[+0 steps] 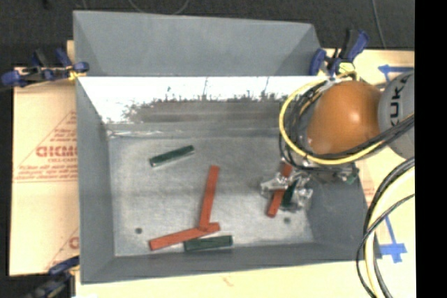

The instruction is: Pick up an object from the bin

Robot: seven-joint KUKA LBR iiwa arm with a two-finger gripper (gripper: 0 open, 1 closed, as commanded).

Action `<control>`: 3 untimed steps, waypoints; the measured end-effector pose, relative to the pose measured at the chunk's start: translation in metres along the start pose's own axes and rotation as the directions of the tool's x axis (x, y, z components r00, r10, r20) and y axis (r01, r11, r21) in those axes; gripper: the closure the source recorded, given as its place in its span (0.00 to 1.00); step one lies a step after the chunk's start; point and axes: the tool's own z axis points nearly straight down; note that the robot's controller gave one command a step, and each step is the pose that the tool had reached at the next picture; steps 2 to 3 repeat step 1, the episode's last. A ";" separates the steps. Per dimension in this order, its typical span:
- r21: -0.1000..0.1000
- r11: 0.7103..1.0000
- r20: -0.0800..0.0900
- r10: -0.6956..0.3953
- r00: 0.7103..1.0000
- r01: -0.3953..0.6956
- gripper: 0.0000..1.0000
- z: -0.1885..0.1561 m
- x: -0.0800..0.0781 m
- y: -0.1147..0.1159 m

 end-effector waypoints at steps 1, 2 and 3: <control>0.008 1.000 0.001 -0.019 1.000 0.019 1.00 -0.151 -0.012 -0.008; 0.008 1.000 0.001 -0.019 1.000 0.019 1.00 -0.151 -0.012 -0.008; 0.008 1.000 0.001 -0.019 1.000 0.019 1.00 -0.151 -0.012 -0.008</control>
Offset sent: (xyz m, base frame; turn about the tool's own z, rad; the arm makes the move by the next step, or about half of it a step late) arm 0.0100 0.0059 0.1461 -0.0224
